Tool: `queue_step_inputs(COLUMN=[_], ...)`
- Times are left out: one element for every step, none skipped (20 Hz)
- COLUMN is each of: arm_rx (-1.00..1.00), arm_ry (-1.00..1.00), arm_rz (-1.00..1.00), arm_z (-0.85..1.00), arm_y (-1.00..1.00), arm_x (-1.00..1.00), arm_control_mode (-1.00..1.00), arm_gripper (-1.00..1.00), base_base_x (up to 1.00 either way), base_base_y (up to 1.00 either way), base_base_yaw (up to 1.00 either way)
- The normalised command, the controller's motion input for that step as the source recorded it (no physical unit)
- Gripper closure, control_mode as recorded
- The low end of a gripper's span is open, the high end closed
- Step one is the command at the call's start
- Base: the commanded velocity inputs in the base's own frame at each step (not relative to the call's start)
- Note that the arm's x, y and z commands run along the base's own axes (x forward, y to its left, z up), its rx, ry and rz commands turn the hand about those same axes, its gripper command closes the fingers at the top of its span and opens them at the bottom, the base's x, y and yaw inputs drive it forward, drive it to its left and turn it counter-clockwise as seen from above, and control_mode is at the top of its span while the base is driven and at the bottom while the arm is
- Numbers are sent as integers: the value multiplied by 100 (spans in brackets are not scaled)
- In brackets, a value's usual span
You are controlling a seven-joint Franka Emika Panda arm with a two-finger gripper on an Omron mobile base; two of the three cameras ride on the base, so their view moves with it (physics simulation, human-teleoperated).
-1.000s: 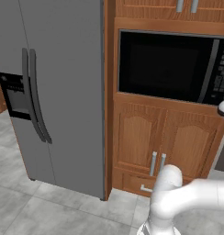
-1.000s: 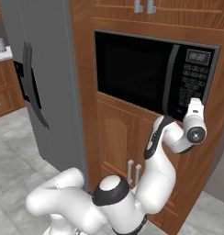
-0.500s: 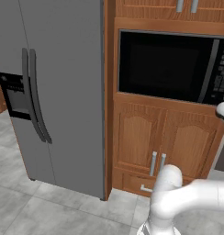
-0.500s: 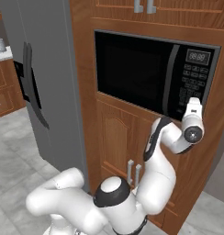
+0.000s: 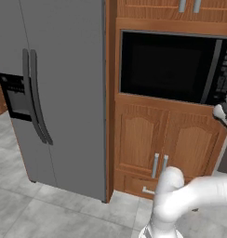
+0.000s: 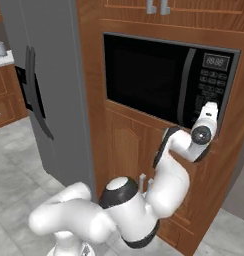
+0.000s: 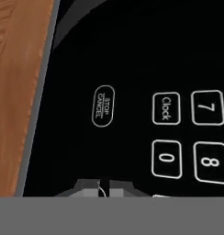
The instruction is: Place the bowl containing the potato and mushroom in the microwave. Close the microwave door and press the start button to microwave the meal.
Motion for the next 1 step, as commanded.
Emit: queue_step_inputs(arm_rx=[-2], arm_ry=[7], arm_rz=[-13], arm_z=[-23], arm_y=[-37], arm_x=[49], arm_control_mode=[-100], arm_gripper=[100], base_base_x=[0], base_base_y=[0], base_base_yaw=[0])
